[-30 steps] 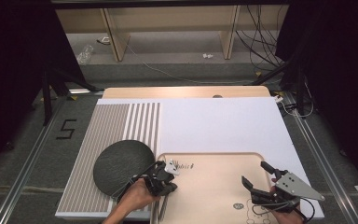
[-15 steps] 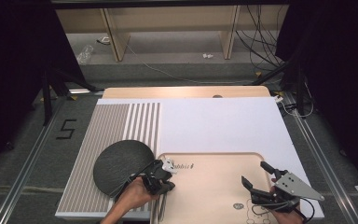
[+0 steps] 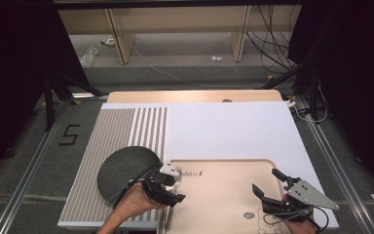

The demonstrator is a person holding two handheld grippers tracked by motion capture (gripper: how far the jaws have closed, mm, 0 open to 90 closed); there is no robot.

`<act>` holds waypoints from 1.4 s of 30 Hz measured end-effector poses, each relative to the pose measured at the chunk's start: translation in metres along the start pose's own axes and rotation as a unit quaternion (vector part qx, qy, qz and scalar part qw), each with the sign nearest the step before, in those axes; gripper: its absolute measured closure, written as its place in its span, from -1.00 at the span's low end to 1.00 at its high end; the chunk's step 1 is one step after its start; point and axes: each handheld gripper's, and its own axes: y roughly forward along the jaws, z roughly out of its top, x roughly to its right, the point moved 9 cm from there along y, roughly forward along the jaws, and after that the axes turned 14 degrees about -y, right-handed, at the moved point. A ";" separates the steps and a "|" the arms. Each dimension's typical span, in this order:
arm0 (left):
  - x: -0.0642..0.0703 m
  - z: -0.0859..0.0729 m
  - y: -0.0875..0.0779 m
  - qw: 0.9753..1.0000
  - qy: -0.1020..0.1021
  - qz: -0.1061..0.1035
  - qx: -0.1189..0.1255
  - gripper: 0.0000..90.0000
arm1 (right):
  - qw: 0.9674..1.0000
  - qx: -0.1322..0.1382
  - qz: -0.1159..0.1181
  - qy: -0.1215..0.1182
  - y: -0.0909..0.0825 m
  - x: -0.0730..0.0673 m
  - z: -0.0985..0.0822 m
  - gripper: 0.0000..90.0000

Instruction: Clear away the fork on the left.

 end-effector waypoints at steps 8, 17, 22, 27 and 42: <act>-0.009 0.010 -0.023 0.997 -0.021 0.013 0.067 -0.53 | 1.000 0.000 0.002 0.000 0.000 0.000 0.000 -0.58; -0.013 0.010 -0.035 0.994 -0.038 0.000 0.098 -0.65 | 1.000 0.000 0.002 0.001 0.000 0.000 0.000 -0.58; -0.018 0.010 -0.042 0.992 -0.045 0.010 0.116 -0.65 | 1.000 0.002 0.003 0.004 0.000 0.000 -0.001 -0.58; -0.025 0.009 -0.052 0.988 -0.055 0.012 0.143 -0.65 | 1.000 0.002 0.004 0.006 -0.001 0.001 -0.002 -0.58; -0.049 -0.009 -0.074 0.976 -0.096 0.039 0.190 -0.65 | 1.000 0.002 0.011 0.002 0.002 0.000 -0.001 -0.58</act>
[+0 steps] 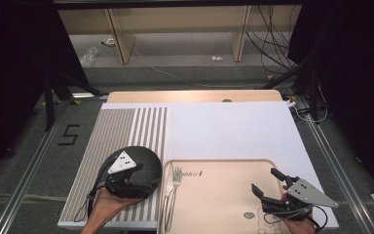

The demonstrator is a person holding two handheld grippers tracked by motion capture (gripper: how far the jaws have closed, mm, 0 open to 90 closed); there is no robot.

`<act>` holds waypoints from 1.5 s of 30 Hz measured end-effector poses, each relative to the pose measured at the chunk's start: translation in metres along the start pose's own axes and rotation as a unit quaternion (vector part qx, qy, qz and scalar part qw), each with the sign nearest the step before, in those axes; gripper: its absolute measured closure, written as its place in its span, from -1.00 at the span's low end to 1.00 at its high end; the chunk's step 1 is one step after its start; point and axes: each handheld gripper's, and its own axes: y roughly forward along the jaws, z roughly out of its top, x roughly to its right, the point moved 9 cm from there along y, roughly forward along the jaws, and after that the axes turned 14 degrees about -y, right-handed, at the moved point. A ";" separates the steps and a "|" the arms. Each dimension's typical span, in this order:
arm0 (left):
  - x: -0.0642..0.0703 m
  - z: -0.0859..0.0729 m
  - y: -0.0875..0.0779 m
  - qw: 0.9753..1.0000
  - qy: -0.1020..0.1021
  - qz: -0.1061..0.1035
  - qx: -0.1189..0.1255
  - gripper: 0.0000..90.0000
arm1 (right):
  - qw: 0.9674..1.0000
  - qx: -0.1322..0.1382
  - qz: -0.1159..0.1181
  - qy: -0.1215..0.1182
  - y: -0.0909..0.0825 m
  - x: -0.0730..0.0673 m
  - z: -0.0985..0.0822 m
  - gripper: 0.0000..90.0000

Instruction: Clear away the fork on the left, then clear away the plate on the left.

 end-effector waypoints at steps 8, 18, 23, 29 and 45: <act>-0.022 0.004 -0.017 0.998 -0.048 0.017 0.037 -0.65 | 1.000 -0.001 -0.002 0.004 0.001 0.001 -0.001 -0.58; -0.039 -0.001 -0.027 0.995 -0.079 0.037 0.053 -0.65 | 1.000 -0.003 -0.004 -0.002 -0.001 0.000 -0.001 -0.58; -0.045 -0.005 -0.028 0.993 -0.098 0.044 0.052 -0.65 | 1.000 -0.004 -0.005 -0.001 -0.001 0.000 -0.001 -0.58; -0.052 -0.010 -0.032 0.989 -0.130 0.046 0.054 -0.65 | 1.000 -0.001 -0.004 -0.001 -0.001 0.000 -0.001 -0.58; -0.071 -0.023 -0.042 0.977 -0.193 0.070 0.057 -0.65 | 1.000 -0.003 -0.003 -0.007 0.000 -0.004 0.002 -0.58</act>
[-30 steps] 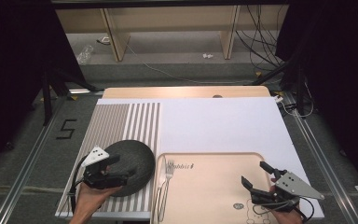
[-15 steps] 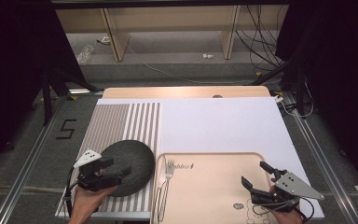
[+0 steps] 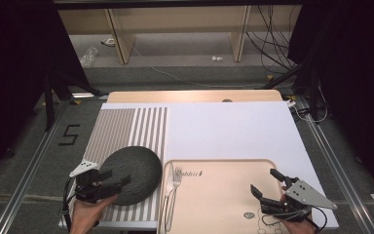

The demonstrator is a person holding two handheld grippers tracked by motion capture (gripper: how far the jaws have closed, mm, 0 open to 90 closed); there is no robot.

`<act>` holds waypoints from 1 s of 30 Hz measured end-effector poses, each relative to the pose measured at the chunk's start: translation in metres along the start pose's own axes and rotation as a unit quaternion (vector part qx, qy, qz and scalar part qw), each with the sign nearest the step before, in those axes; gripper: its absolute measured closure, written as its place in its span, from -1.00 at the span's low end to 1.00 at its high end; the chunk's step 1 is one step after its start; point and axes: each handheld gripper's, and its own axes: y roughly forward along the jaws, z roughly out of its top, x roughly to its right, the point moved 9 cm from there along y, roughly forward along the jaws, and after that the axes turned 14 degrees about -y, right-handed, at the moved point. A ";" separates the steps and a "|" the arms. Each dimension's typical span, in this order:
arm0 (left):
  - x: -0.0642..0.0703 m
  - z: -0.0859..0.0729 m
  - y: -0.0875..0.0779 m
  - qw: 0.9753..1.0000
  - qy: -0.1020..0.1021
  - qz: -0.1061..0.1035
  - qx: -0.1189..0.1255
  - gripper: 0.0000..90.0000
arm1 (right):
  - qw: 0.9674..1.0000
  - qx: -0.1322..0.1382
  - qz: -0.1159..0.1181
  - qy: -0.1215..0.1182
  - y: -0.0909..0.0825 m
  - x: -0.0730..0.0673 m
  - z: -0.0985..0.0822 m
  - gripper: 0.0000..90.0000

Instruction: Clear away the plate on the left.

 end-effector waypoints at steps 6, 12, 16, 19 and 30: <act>-0.013 -0.002 -0.006 0.999 -0.039 0.014 0.005 -0.65 | 1.000 0.000 0.000 0.002 0.001 0.001 -0.001 -0.58; -0.031 -0.002 -0.014 0.995 -0.091 0.039 0.016 -0.64 | 1.000 0.001 -0.002 0.001 0.000 0.000 0.000 -0.58; -0.039 -0.005 -0.017 0.993 -0.109 0.050 0.016 -0.64 | 1.000 -0.001 -0.003 0.001 -0.001 0.000 -0.001 -0.58; -0.043 -0.006 -0.018 0.992 -0.117 0.054 0.015 -0.64 | 1.000 0.000 -0.004 0.001 -0.001 0.001 -0.001 -0.58; -0.051 -0.012 -0.017 0.985 -0.168 0.047 0.002 -0.64 | 1.000 0.000 -0.004 0.003 -0.002 0.000 -0.001 -0.58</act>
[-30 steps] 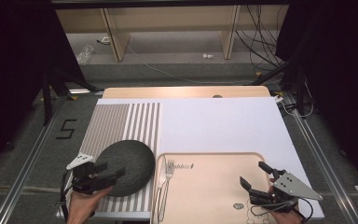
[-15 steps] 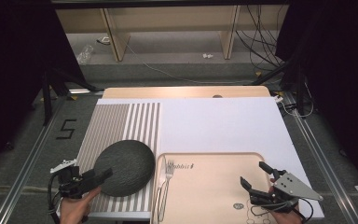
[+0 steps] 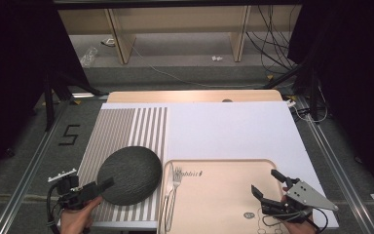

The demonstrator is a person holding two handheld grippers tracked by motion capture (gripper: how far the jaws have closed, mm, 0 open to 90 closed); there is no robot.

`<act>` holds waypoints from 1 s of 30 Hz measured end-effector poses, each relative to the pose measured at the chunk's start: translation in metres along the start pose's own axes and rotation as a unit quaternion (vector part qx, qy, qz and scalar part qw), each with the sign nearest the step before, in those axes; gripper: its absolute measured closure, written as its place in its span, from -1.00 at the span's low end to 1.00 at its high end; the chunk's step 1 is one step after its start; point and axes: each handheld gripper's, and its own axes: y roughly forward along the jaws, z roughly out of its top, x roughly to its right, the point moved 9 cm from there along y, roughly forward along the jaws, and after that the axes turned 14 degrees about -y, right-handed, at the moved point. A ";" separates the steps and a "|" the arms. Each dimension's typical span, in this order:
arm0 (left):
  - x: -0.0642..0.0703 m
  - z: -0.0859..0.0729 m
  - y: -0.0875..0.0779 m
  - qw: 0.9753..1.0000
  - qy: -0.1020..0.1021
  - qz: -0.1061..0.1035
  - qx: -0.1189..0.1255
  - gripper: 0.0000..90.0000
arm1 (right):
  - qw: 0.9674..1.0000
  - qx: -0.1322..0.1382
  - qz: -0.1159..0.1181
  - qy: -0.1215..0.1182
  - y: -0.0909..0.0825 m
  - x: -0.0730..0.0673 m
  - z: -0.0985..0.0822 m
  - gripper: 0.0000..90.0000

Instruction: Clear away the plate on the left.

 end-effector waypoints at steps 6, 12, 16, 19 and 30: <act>-0.011 0.003 -0.003 0.998 -0.055 -0.006 0.009 -0.63 | 1.000 0.000 0.002 -0.001 0.001 0.000 0.000 -0.58; -0.017 0.002 0.000 0.994 -0.103 -0.030 -0.006 -0.61 | 1.000 -0.001 0.005 -0.001 0.001 -0.001 0.000 -0.58; -0.020 0.002 0.001 0.992 -0.120 -0.032 -0.009 -0.61 | 1.000 0.000 0.005 0.001 0.002 -0.001 0.000 -0.58; -0.023 0.000 0.003 0.989 -0.141 -0.040 -0.016 -0.61 | 1.000 -0.002 0.006 0.000 0.002 -0.002 0.000 -0.58; -0.022 -0.007 0.008 0.977 -0.199 -0.067 -0.034 -0.52 | 1.000 0.000 0.006 0.001 0.002 -0.002 0.000 -0.58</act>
